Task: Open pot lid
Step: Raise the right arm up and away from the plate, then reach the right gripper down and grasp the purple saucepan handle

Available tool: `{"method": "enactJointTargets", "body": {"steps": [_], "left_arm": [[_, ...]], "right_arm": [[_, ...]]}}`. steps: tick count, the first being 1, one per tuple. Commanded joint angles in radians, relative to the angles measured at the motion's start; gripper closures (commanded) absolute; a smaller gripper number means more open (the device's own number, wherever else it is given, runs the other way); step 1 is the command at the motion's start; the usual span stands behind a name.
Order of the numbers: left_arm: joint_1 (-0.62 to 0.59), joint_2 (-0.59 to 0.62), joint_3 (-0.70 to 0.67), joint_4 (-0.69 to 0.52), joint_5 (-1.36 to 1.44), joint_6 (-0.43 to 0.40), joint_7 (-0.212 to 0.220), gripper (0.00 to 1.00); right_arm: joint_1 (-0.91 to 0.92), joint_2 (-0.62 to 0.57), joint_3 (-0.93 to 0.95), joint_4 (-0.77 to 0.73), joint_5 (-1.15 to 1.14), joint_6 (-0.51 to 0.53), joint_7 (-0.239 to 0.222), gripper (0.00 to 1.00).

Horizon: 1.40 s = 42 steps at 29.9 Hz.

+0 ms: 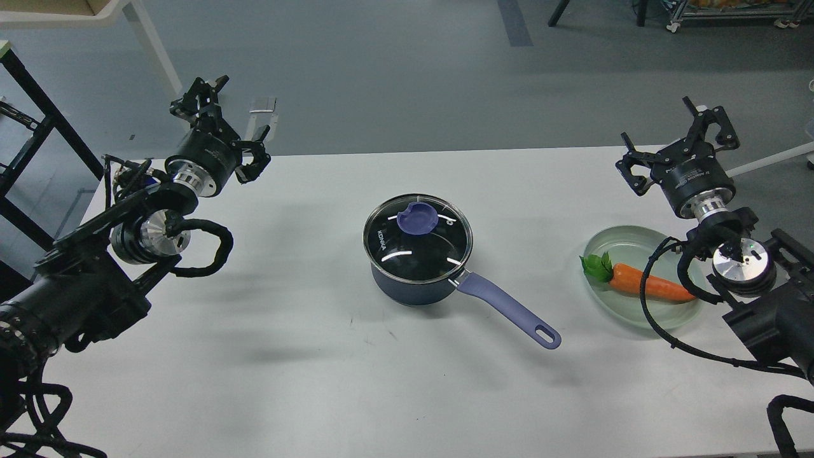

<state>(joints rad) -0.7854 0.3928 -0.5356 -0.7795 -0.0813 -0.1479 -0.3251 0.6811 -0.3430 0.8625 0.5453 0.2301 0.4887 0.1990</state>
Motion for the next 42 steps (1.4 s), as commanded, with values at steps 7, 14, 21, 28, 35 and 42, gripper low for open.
{"method": "enactJointTargets", "body": {"steps": [7,14,21,28,35,42], "left_arm": [[0.0,0.004,-0.003,-0.003,-0.001,0.002,-0.011,0.01],[-0.005,0.024,0.002,-0.006,-0.003,0.008,0.0,0.01],[-0.018,0.066,0.016,-0.006,0.02,0.004,0.006,0.01],[-0.017,0.08,0.016,-0.04,0.115,0.004,0.0,0.01],[-0.017,0.083,0.017,-0.067,0.163,0.011,0.0,0.02],[-0.011,0.078,0.017,-0.075,0.18,-0.025,0.006,0.01]], "right_arm": [[0.021,0.006,-0.016,0.001,0.0,0.0,-0.001,0.0],[0.1,-0.131,-0.137,0.089,-0.011,0.0,-0.026,0.0],[0.259,-0.32,-0.384,0.277,-0.105,-0.075,-0.023,0.0],[0.416,-0.389,-0.539,0.413,-0.432,-0.105,-0.02,0.0],[0.624,-0.419,-0.822,0.662,-0.935,-0.156,-0.02,0.0],[0.814,-0.343,-1.125,0.804,-1.221,-0.17,-0.023,0.0]]}}
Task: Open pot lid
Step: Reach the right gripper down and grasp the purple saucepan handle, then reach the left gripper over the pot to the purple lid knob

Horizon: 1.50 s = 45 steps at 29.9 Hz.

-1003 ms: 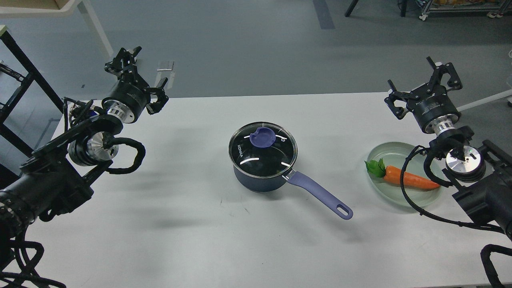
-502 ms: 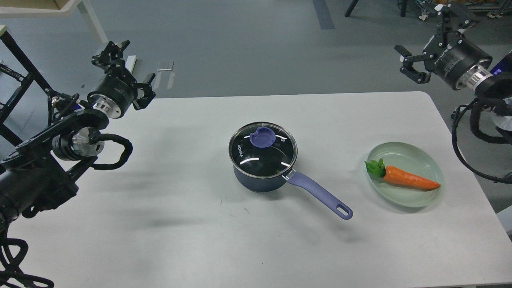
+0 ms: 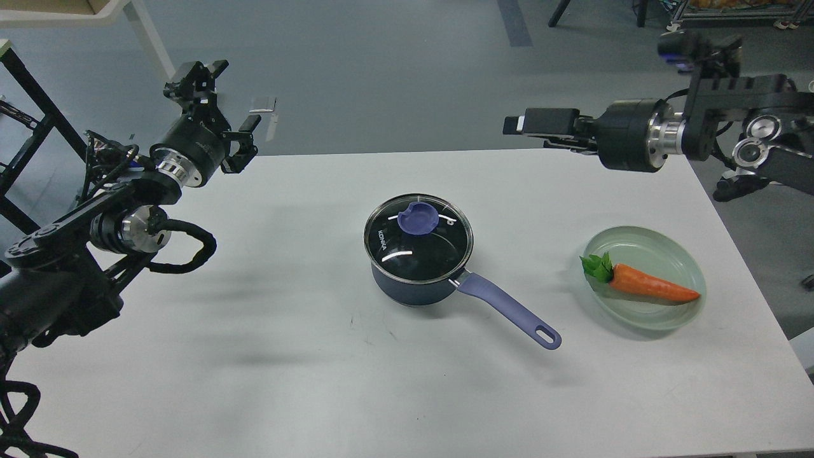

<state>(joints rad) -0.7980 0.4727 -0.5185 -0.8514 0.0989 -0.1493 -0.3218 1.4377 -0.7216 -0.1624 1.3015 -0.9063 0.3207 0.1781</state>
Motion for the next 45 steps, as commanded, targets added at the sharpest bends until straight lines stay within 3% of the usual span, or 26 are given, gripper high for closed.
{"method": "enactJointTargets", "body": {"steps": [1,7,10,22,29,32,40,45], "left_arm": [[0.003,-0.002,0.0,-0.003,-0.002,-0.035,0.003,0.01],[0.003,-0.008,0.0,-0.003,-0.001,-0.033,-0.002,0.01],[-0.003,-0.002,0.003,-0.003,0.005,-0.003,0.0,0.01],[-0.015,0.001,0.021,-0.001,0.067,-0.001,-0.005,0.02],[-0.015,0.001,0.021,-0.001,0.068,-0.001,-0.005,0.02],[-0.013,0.001,0.021,-0.001,0.087,-0.001,-0.005,0.02],[-0.013,-0.002,0.029,-0.001,0.113,-0.004,-0.005,0.02],[-0.013,-0.012,0.043,-0.008,0.146,-0.003,-0.003,0.02]], "right_arm": [[0.066,0.04,-0.12,0.059,-0.103,-0.002,-0.003,0.0],[0.072,0.116,-0.23,0.117,-0.264,-0.009,0.0,0.01],[0.069,0.128,-0.298,0.137,-0.351,-0.084,0.006,0.02],[0.069,0.159,-0.405,0.203,-0.359,-0.094,0.003,0.15],[0.072,0.159,-0.417,0.208,-0.356,-0.094,-0.002,0.29],[0.066,0.16,-0.417,0.209,-0.352,-0.092,0.001,0.39],[0.056,0.159,-0.419,0.209,-0.348,-0.092,0.004,0.42],[0.056,0.16,-0.419,0.209,-0.348,-0.092,0.004,0.55]]}}
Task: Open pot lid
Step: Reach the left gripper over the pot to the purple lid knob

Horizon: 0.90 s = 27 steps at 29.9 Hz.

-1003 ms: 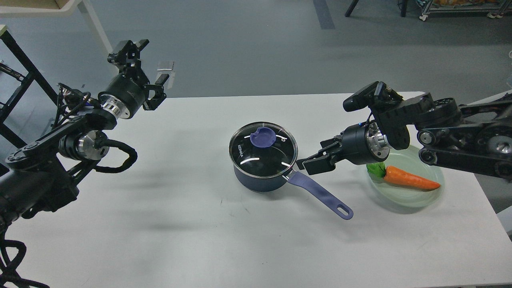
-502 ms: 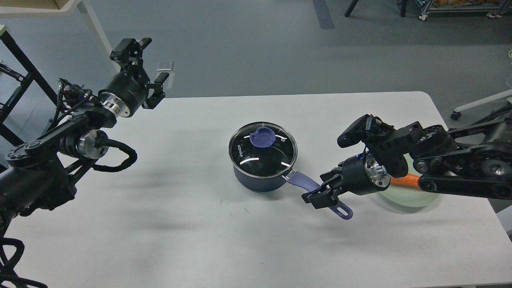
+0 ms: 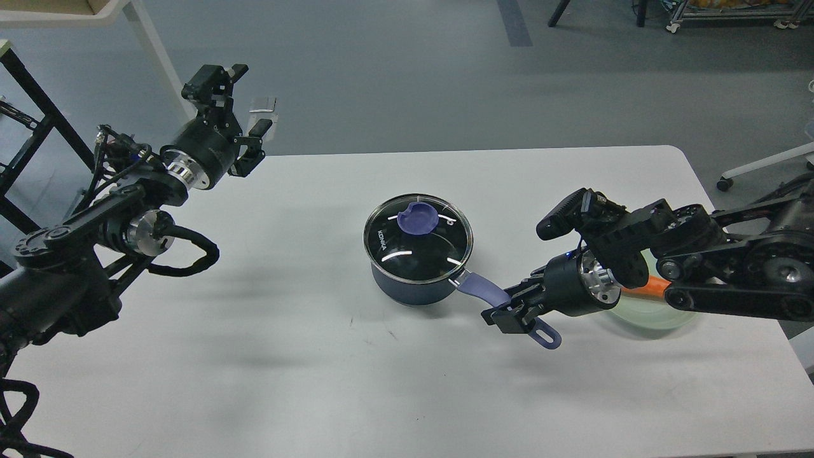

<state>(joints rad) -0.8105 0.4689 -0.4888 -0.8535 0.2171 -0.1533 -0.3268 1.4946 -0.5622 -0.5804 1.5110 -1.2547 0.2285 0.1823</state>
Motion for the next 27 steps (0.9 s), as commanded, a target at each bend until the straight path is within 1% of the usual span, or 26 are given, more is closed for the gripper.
{"method": "enactJointTargets", "body": {"steps": [1,6,9,13,19,23,27], "left_arm": [[0.001,-0.009,0.028,-0.016,0.05,0.003,0.002,0.02],[-0.003,-0.012,0.058,-0.05,0.136,0.003,0.0,0.02],[-0.012,-0.012,0.059,-0.061,0.182,0.003,0.002,0.02],[-0.039,-0.012,0.079,-0.081,0.27,0.005,0.002,0.02],[-0.072,-0.021,0.116,-0.105,0.542,0.009,-0.005,0.02],[-0.073,-0.038,0.116,-0.171,0.789,0.026,-0.009,0.02],[-0.073,-0.041,0.124,-0.249,0.97,0.066,-0.012,0.02]], "right_arm": [[0.0,0.001,-0.001,0.0,0.0,0.0,-0.001,0.58],[-0.007,0.002,-0.001,0.0,-0.002,0.0,-0.003,0.69],[-0.007,0.001,-0.001,-0.002,-0.002,0.0,-0.003,0.72],[-0.007,0.001,-0.001,0.0,0.0,0.0,-0.001,0.73],[-0.007,-0.001,-0.001,0.0,0.001,0.0,-0.001,0.73],[-0.005,-0.004,-0.001,0.0,0.001,0.002,-0.001,0.73],[-0.005,-0.005,-0.001,0.0,0.001,0.002,-0.001,0.73]]}}
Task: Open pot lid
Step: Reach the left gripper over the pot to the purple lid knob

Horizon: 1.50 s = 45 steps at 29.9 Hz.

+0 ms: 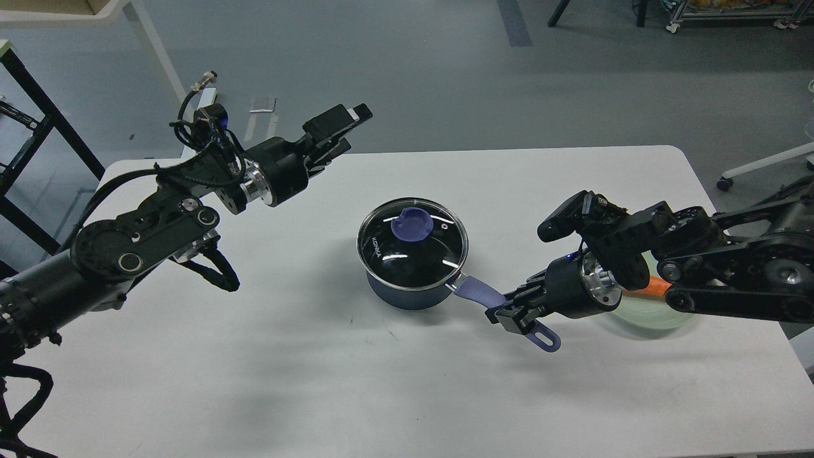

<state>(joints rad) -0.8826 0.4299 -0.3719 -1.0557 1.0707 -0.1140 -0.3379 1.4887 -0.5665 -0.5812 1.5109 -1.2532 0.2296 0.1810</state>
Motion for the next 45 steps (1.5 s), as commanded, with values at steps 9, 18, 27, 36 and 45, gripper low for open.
{"method": "enactJointTargets", "body": {"steps": [9,18,27,36,45], "left_arm": [[-0.055,0.001,0.209,-0.13,0.584,0.166,0.004,0.02],[-0.058,-0.002,0.289,-0.09,0.71,0.255,0.019,0.02],[-0.059,-0.033,0.338,-0.018,0.745,0.292,0.019,0.02],[-0.062,-0.054,0.356,-0.017,0.745,0.309,0.02,0.02],[-0.059,-0.071,0.357,0.025,0.745,0.312,0.017,0.11]], "right_arm": [[0.002,-0.004,0.001,-0.001,0.002,0.0,0.0,0.73],[0.004,-0.004,0.001,-0.001,0.002,0.007,0.002,0.73],[0.004,-0.003,0.001,-0.003,0.002,0.02,0.001,0.73],[0.004,-0.003,0.003,-0.003,0.002,0.02,0.001,0.73],[0.001,-0.004,0.009,-0.003,0.002,0.02,0.0,0.73]]}}
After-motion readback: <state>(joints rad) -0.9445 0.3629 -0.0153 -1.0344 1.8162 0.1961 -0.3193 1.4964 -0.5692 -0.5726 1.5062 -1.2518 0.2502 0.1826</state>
